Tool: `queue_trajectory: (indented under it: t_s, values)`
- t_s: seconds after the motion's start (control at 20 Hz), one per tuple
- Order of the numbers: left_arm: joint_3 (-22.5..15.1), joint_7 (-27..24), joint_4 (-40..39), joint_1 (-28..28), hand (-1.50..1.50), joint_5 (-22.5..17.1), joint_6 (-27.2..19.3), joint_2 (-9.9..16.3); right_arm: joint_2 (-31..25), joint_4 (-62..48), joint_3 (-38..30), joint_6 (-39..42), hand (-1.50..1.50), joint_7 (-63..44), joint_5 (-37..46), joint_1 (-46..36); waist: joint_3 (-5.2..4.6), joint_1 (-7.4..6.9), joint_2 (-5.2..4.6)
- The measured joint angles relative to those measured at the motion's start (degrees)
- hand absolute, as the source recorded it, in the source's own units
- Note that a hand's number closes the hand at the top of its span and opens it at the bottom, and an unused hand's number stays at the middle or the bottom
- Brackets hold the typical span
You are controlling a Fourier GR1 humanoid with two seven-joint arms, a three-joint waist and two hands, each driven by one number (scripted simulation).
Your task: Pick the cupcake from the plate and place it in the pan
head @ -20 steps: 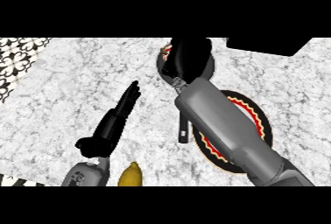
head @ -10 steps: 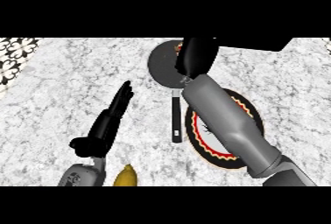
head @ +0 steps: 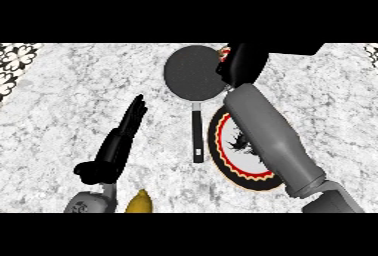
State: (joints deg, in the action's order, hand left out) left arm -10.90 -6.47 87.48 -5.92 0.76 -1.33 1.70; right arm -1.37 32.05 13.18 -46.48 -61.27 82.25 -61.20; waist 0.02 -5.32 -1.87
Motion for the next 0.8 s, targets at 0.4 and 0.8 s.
queue_trajectory:
  t_s: [0.4, 0.8]
  values:
    - [-0.57, -0.34, -0.13, -0.77, 0.00, -0.35, 1.47, 0.18, 1.09, -7.76, -10.20, -0.08, -1.50, 2.88, -15.16, -0.40, 0.18, -2.42, -1.05]
    - [-0.64, 0.10, 0.41, -1.46, 0.00, -0.50, 1.62, -0.04, 1.30, -8.98, -15.14, -3.52, -1.50, 15.17, -26.54, -1.16, 0.26, -3.14, -1.30]
